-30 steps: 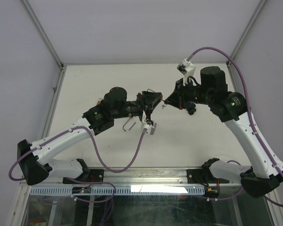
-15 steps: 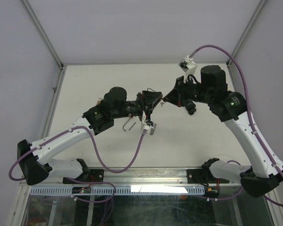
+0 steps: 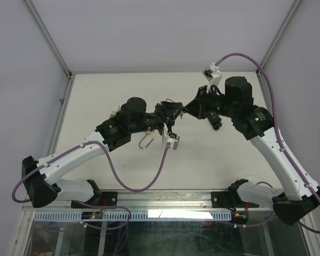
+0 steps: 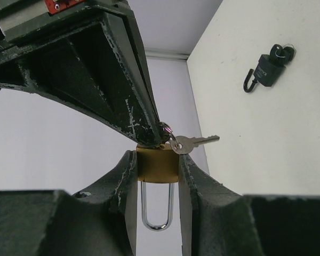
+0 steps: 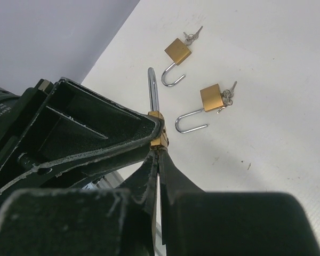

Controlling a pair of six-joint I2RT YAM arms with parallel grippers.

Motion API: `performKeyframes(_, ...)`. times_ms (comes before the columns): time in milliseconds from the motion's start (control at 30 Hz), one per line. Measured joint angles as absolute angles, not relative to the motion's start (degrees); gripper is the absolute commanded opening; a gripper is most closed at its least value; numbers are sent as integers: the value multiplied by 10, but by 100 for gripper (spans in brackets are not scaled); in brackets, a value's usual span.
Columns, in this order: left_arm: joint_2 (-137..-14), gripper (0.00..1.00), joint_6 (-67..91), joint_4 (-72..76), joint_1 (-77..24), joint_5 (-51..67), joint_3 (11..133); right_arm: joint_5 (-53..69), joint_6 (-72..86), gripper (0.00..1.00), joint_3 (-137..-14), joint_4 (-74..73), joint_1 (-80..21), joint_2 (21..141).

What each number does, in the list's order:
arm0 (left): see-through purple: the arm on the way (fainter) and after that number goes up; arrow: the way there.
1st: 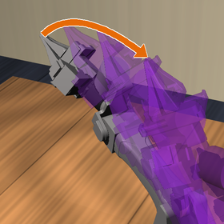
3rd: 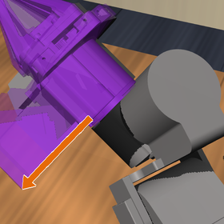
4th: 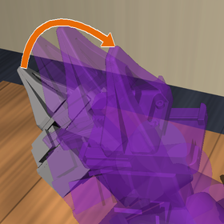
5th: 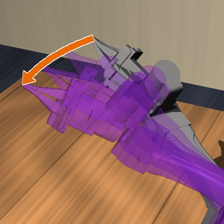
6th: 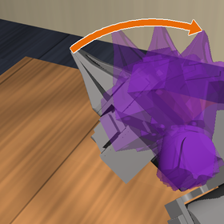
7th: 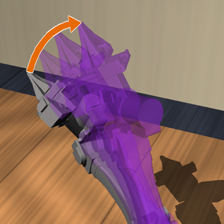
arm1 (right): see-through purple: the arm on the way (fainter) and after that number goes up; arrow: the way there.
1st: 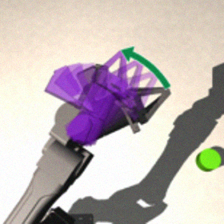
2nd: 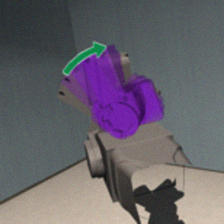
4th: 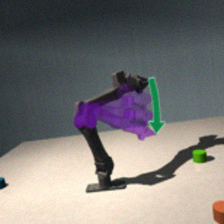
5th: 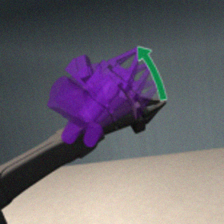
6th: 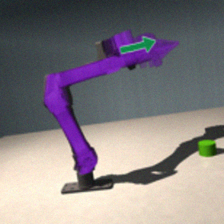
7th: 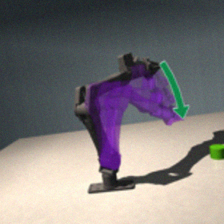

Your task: Unlock with the key

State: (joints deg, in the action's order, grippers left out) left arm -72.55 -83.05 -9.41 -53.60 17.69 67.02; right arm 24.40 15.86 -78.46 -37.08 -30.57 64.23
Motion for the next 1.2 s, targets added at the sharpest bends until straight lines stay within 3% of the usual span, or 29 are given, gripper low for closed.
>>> performKeyframes(33, -726, 0, -828, -94, -536, 174, 670, 243, 160, 0, -783, -366, -306, 642)
performKeyframes(133, -726, 0, -818, -92, -536, 167, 670, 242, 159, 38, -779, -358, -306, 642)
performKeyframes(200, -727, 0, -815, -89, -540, 166, 671, 244, 148, 53, -775, -354, -306, 639)
performKeyframes(367, -726, 0, -812, -91, -552, 163, 675, 259, 128, 64, -765, -377, -269, 615)
performKeyframes(567, -726, 0, -804, -110, -555, 143, 675, 317, 120, 43, -761, -393, -211, 573)
performKeyframes(867, -727, 0, -803, -120, -555, 133, 675, 381, 150, 39, -699, -339, -215, 565)
performKeyframes(1067, -728, 0, -803, -120, -555, 133, 678, 363, 172, 26, -654, -277, -236, 559)
performKeyframes(1200, -728, 0, -803, -120, -555, 133, 679, 359, 178, 23, -651, -252, -251, 559)
